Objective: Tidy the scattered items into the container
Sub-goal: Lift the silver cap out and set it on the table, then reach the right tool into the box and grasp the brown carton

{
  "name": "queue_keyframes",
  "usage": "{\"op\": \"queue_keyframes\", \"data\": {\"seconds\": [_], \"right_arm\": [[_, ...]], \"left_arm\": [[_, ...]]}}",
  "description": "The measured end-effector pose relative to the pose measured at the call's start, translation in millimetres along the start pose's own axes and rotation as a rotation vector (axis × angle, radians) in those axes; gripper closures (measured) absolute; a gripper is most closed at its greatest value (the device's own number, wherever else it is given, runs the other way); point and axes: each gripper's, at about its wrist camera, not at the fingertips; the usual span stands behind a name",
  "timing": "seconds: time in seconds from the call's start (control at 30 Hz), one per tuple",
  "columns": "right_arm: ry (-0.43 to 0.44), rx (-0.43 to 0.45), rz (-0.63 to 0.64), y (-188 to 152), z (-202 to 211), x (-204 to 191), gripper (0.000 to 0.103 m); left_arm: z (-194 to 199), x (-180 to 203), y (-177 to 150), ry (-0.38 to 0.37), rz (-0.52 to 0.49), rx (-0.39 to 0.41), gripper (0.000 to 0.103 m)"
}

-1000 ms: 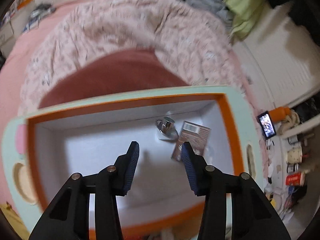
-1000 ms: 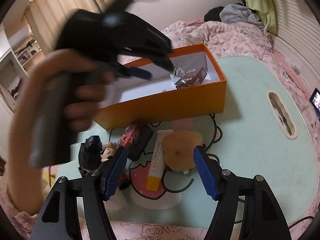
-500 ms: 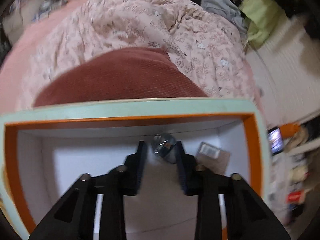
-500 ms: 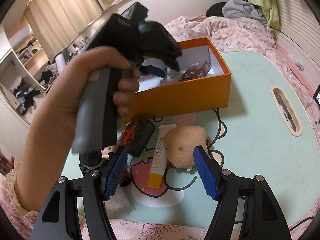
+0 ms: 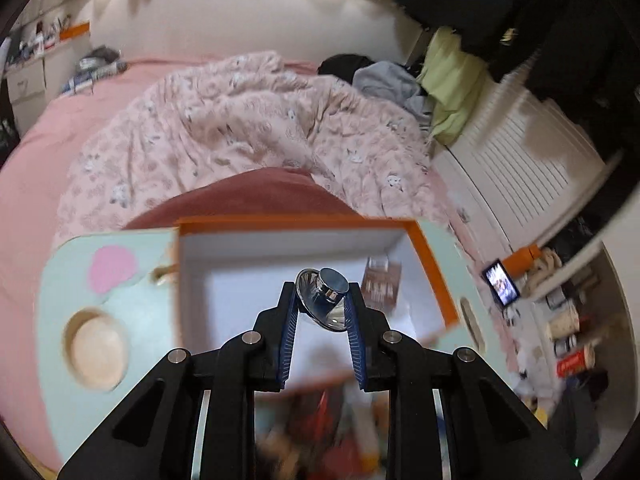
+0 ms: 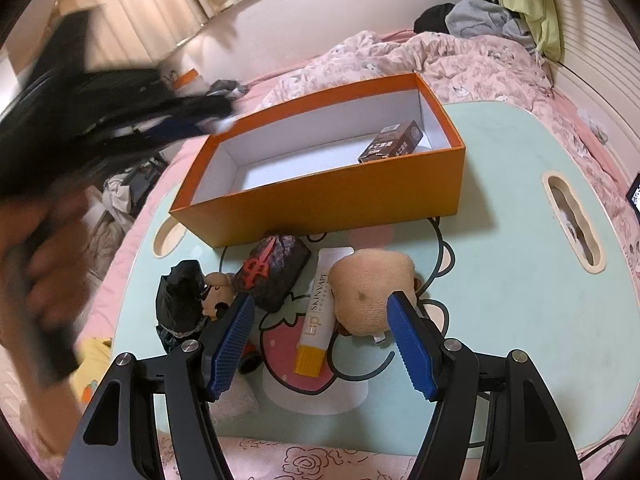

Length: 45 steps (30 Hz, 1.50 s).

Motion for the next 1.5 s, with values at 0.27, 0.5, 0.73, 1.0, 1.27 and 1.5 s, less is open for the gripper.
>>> {"op": "queue_keyframes", "data": {"seconds": [0.27,0.5,0.73,1.0,1.27,1.5], "right_arm": [[-0.006,-0.021,0.014,-0.1,-3.2,-5.2,0.034],[-0.007,-0.022,0.013,1.6,-4.5,-3.4,0.034],[0.005,-0.009,0.038,17.3,2.5,-0.7,0.034],[-0.02,-0.027,0.077,107.2,9.6,5.0,0.042],[-0.171,-0.379,0.053,166.0,-77.1,12.0,0.047],[-0.306,-0.485,0.03,166.8,-124.3,20.8,0.047]], "left_arm": [[-3.2,-34.9,-75.2,0.033,0.075,-0.07,0.078],[-6.0,-31.3,-84.1,0.034,0.075,-0.056,0.078],[0.5,-34.2,-86.0,0.025,0.101,-0.023,0.058],[28.5,-51.6,-91.8,-0.017,0.179,0.112,0.043],[57.4,-67.2,-103.9,0.064,0.177,0.2,0.043],[75.3,-77.6,-109.6,0.042,0.174,0.257,0.043]]}}
Point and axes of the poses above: each gripper's, at about its wrist camera, not at the fingertips, and z roughly against the way its jaws point, x to its right, y to its top
